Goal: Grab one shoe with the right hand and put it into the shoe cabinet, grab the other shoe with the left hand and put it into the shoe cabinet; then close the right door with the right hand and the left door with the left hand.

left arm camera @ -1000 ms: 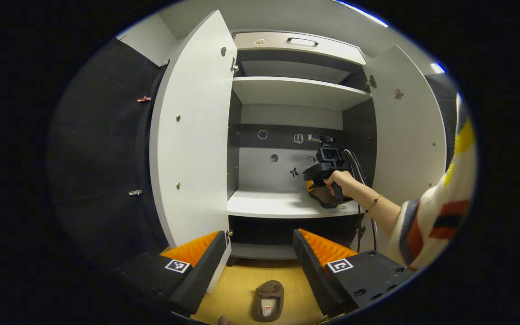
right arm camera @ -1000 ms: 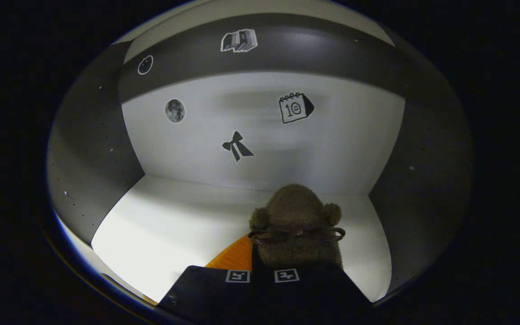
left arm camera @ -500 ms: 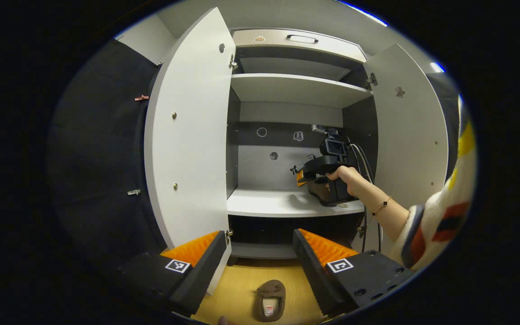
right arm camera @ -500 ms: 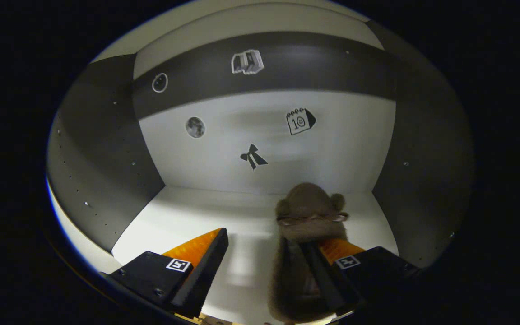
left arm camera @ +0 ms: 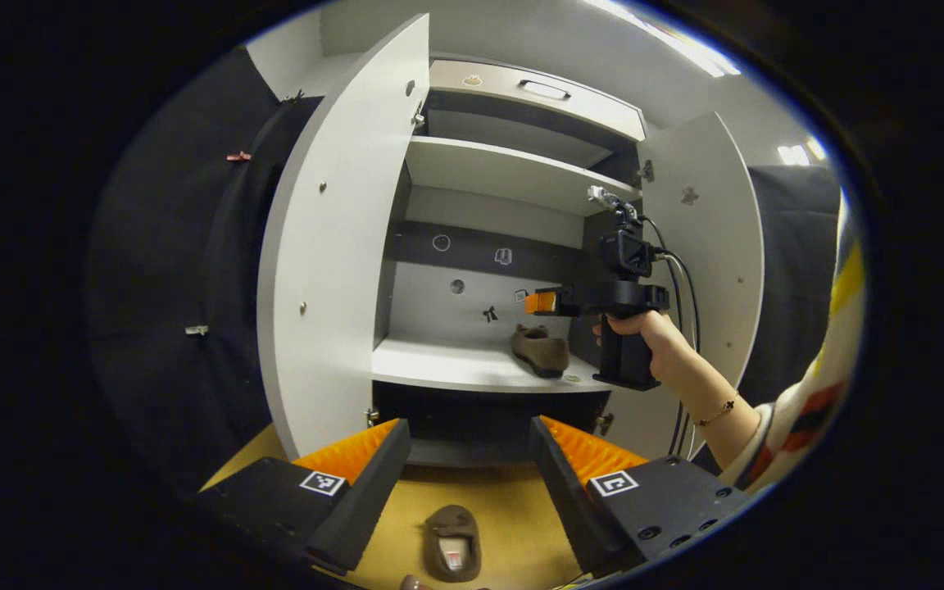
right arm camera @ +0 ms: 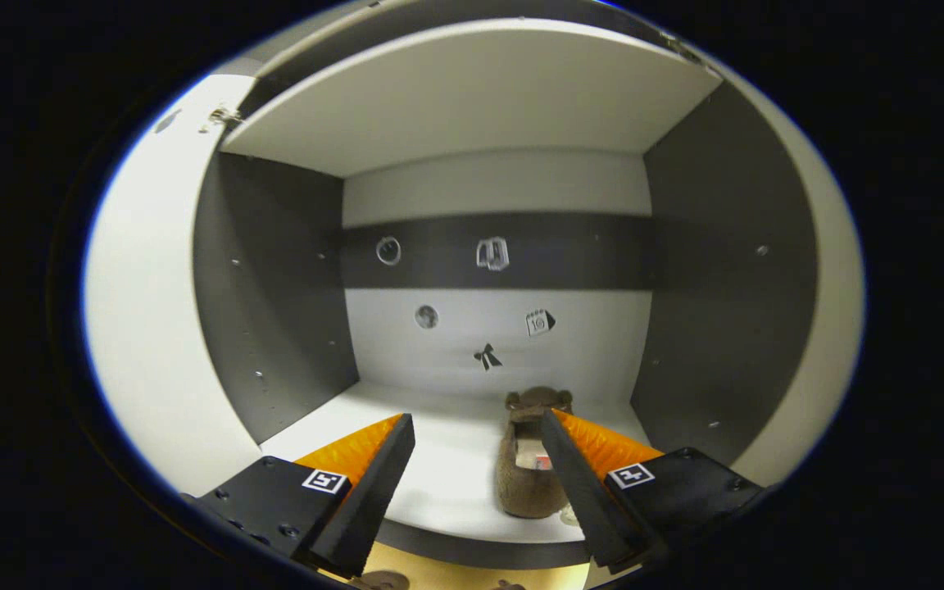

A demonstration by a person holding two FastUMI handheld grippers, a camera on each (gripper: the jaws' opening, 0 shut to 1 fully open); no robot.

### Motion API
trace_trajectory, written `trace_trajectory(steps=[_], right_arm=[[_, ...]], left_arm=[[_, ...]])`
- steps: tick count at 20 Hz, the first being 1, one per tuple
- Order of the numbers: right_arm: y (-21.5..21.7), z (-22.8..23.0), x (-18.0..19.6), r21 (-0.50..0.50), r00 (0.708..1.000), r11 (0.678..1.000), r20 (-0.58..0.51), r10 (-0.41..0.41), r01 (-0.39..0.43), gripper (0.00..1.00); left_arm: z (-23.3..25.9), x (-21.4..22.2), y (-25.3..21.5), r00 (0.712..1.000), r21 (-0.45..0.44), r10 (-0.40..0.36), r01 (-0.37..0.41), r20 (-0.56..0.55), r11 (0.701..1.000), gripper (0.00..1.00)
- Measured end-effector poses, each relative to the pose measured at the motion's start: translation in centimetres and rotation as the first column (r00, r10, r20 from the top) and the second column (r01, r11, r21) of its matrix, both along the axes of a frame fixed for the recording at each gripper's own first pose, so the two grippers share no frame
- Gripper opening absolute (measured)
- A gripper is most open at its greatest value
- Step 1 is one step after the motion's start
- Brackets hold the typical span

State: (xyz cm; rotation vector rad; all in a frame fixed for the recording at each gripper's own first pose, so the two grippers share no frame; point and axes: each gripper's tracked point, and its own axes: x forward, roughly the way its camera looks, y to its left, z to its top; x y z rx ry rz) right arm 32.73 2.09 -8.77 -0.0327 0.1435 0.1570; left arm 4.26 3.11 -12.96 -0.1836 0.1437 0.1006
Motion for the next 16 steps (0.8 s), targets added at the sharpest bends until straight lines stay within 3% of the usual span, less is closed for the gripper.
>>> trace_trajectory(steps=[2,4,8,16], right_arm=[[0.2,0.6,-3.4,0.015,0.999,1.000,0.047,0.014,-0.015,0.99],[-0.3,0.3,-6.8,0.006,0.998,1.000,0.063,-0.005,0.005,0.99],[-1.3,-1.6,-11.9,0.005,0.993,0.998,0.094,-0.067,0.067,1.00],[-3.7,-9.6,-17.3,0.029,0.993,0.993,0.027,-0.117,0.116,0.99]], left_arm=[[-1.0,-0.3,-0.3,0.999,-0.070,-0.032,0.033,0.004,0.997,0.93],[-2.6,-0.7,0.4,0.999,-0.086,-0.028,0.026,-0.018,0.996,0.93],[-6.4,-0.7,2.3,0.999,-0.024,-0.013,0.012,-0.051,1.000,0.94],[-20.4,0.0,1.1,0.966,0.120,-0.112,0.143,-0.234,0.982,0.93]])
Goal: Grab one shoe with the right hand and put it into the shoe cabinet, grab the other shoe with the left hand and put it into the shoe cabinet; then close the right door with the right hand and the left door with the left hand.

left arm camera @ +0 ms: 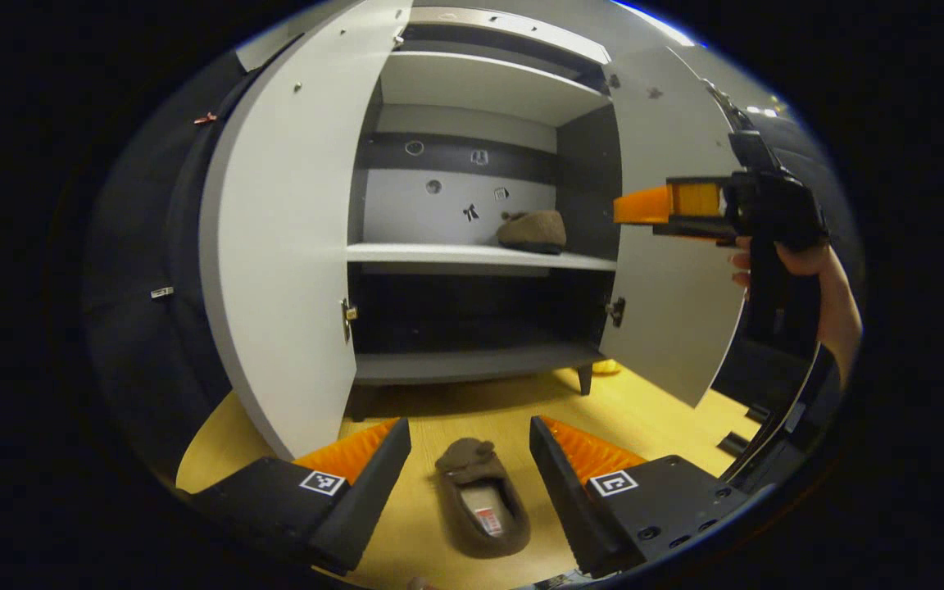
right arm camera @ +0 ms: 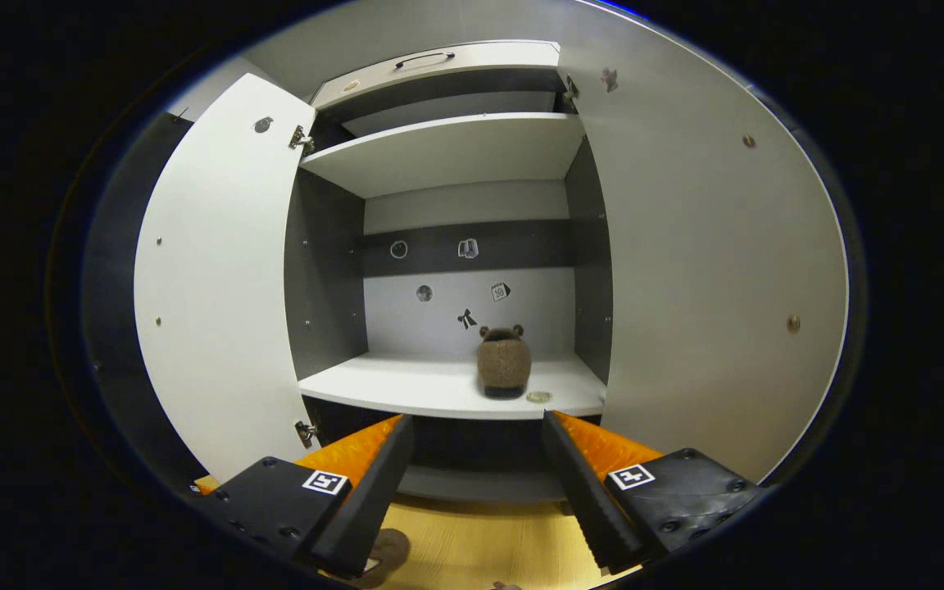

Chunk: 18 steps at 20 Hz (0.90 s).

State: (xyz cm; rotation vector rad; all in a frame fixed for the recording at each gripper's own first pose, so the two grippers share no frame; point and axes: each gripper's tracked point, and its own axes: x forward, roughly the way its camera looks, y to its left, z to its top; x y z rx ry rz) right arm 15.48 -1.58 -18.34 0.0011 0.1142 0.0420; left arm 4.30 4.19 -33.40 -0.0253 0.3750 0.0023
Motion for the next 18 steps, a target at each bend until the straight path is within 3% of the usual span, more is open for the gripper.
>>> trace_trajectory(steps=[7,9,12,18], right_arm=[[-0.9,-6.0,-0.1,0.008,0.999,1.000,-0.053,-0.011,0.011,0.99],[-1.0,-7.1,0.1,0.010,0.998,1.000,-0.063,-0.005,0.006,1.00],[-1.0,-8.5,0.9,0.008,0.996,1.000,-0.086,0.006,-0.005,0.99],[-1.5,-10.1,2.6,-0.005,0.992,1.000,-0.123,0.023,-0.024,0.99]], left_arm=[[-11.3,1.5,0.9,0.992,-0.046,0.030,-0.036,-0.126,0.998,0.90],[-13.8,1.9,1.6,0.986,-0.039,0.039,-0.046,-0.164,0.998,0.85],[-16.1,2.5,1.5,0.976,-0.088,0.034,-0.054,-0.215,0.995,0.66],[-18.3,5.1,2.5,0.966,-0.093,0.045,-0.071,-0.256,0.993,0.64]])
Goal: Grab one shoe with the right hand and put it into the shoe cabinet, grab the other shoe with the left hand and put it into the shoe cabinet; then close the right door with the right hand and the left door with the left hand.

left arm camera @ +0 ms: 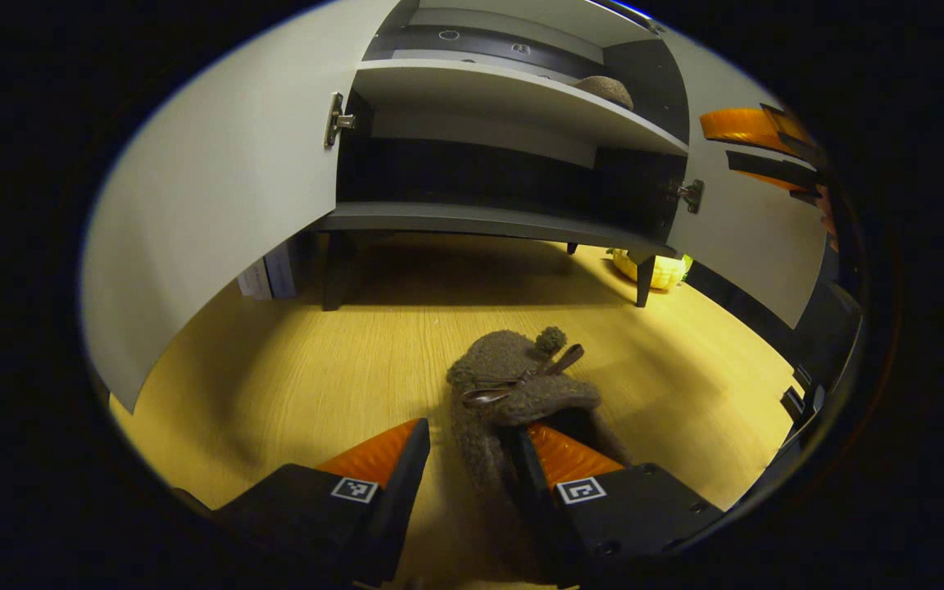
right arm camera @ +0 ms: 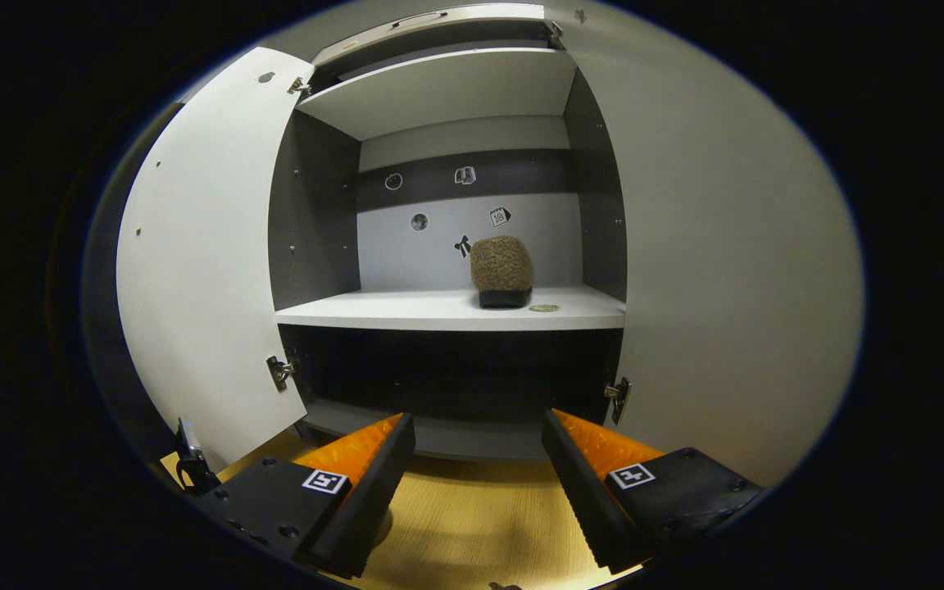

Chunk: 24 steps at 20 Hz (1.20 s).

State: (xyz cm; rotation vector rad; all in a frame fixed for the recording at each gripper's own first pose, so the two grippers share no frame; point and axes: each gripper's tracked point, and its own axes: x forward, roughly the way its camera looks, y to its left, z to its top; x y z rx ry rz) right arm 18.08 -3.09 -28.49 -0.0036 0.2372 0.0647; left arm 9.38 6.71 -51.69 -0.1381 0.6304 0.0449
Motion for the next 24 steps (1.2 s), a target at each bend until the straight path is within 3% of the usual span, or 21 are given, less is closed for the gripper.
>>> trace_trajectory(steps=[3,4,7,9,12,14,20,24], right_arm=[[-0.6,-0.6,1.0,0.006,1.000,1.000,-0.021,-0.002,0.002,1.00],[-0.9,-0.7,1.5,0.009,1.000,1.000,-0.024,-0.008,0.008,1.00],[-1.8,-1.1,2.6,0.018,0.999,1.000,-0.040,-0.016,0.017,1.00],[-2.2,-1.5,3.2,0.018,0.998,1.000,-0.052,-0.020,0.021,1.00],[-2.2,-2.0,3.5,0.022,0.997,1.000,-0.071,-0.016,0.018,1.00],[-2.0,-2.1,3.5,0.025,0.997,1.000,-0.077,-0.008,0.010,1.00],[-1.2,-0.9,2.9,0.018,0.997,1.000,-0.075,0.018,-0.017,1.00],[-0.8,0.8,2.2,-0.019,0.997,0.999,-0.068,0.031,-0.032,1.00]], left_arm=[[-0.5,1.6,0.0,1.000,-0.001,-0.005,0.005,-0.006,1.000,0.59],[-0.6,2.2,-0.1,1.000,-0.001,-0.005,0.005,-0.001,1.000,0.51],[-0.8,3.3,0.1,1.000,0.025,-0.005,0.005,0.016,1.000,0.44],[-1.0,3.8,0.2,1.000,0.040,-0.003,0.002,0.010,0.999,0.36],[-1.0,3.9,0.8,1.000,0.053,0.002,-0.003,0.019,0.999,0.14],[-1.0,3.8,0.8,1.000,0.045,0.008,-0.009,0.023,0.999,0.07],[1.2,2.9,0.3,1.000,0.072,0.000,0.001,-0.016,0.997,0.05],[10.2,2.0,-0.4,0.999,0.081,0.006,-0.010,0.046,0.997,0.05]])
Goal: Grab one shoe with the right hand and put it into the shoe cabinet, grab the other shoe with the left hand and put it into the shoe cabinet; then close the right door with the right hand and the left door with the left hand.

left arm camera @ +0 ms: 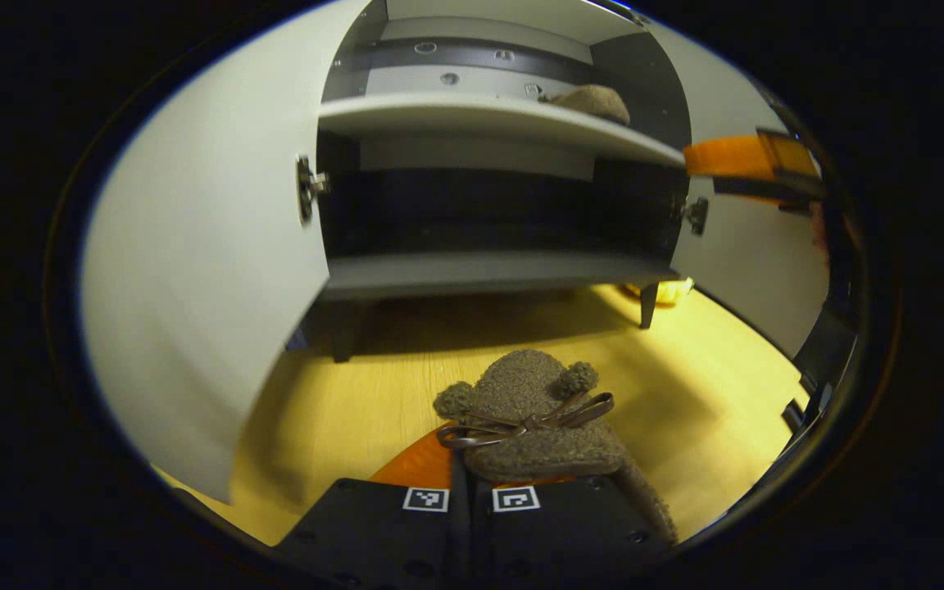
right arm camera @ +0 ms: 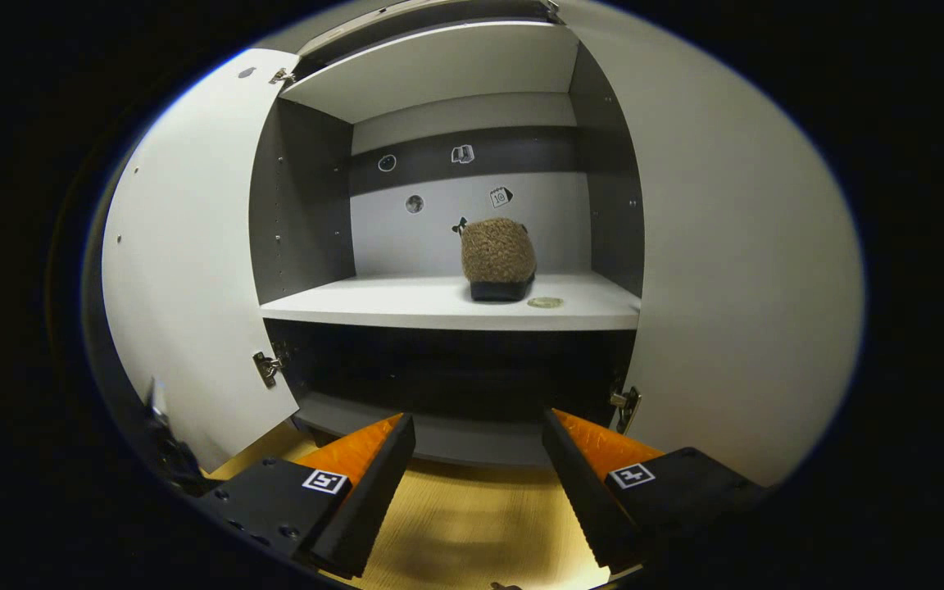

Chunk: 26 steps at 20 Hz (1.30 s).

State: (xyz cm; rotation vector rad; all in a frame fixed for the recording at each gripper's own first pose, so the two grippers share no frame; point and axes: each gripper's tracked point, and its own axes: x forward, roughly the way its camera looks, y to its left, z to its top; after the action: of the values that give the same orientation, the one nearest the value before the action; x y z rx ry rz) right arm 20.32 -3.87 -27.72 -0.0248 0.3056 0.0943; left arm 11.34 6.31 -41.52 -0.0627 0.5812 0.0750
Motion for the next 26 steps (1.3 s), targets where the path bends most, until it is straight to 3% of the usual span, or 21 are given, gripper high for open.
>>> trace_trajectory(steps=[8,12,15,20,26], right_arm=[[2.8,3.7,-2.0,-0.027,0.996,0.995,-0.018,0.093,-0.093,0.99],[3.8,6.3,-2.4,0.021,0.991,0.991,-0.003,0.131,-0.130,0.99],[5.8,9.1,-2.6,0.101,0.984,0.979,0.038,0.172,-0.175,0.99],[7.6,10.2,-2.2,0.128,0.964,0.955,0.054,0.261,-0.266,0.98],[6.7,9.0,-0.4,0.134,0.962,0.953,0.004,0.275,-0.273,0.98]], left_arm=[[20.4,1.7,-0.9,0.991,0.061,0.008,-0.016,0.132,0.998,0.05],[27.8,6.3,1.3,0.975,0.106,0.036,-0.060,0.219,0.993,0.05],[30.8,10.1,2.8,0.974,0.144,0.032,-0.066,0.225,0.987,0.05],[32.7,17.6,4.2,0.970,0.150,0.009,-0.046,0.241,0.988,0.05],[32.1,27.0,7.6,0.972,0.128,0.014,-0.045,0.233,0.991,0.05]])
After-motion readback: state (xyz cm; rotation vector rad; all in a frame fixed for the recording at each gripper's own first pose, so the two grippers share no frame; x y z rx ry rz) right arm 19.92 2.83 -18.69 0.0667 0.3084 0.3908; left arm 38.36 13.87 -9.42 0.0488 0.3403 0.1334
